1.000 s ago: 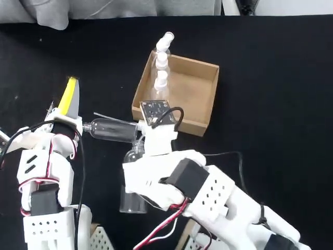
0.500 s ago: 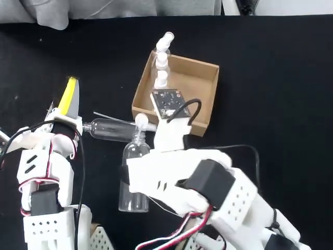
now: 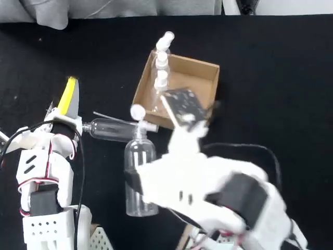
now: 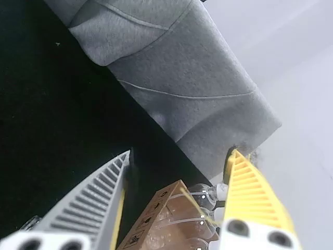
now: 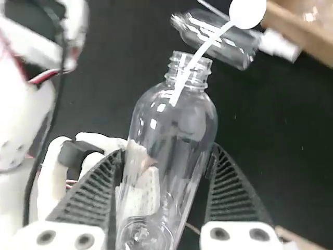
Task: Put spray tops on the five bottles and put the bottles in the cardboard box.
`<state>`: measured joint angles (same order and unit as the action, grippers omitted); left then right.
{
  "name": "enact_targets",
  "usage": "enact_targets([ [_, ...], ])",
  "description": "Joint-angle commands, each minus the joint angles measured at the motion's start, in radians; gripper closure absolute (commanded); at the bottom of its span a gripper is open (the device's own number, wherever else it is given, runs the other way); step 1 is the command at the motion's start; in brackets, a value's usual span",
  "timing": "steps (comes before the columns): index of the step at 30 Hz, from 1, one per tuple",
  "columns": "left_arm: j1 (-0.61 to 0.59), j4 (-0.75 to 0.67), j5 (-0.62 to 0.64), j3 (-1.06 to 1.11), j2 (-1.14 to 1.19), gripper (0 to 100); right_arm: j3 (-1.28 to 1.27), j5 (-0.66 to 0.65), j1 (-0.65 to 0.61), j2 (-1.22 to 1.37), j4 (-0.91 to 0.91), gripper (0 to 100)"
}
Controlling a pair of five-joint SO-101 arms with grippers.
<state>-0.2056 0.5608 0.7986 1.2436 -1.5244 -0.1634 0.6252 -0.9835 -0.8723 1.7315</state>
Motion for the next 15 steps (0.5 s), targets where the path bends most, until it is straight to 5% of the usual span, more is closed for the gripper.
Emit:
enact_targets([
  [1,-0.01,-0.025,0.005,-0.002,-0.011,73,0.058,-0.069,-0.018,-0.099,0.028,91.7],
  [15,-0.012,-0.025,0.005,-0.002,-0.011,73,-0.229,-0.368,-0.017,-0.165,0.026,91.7],
])
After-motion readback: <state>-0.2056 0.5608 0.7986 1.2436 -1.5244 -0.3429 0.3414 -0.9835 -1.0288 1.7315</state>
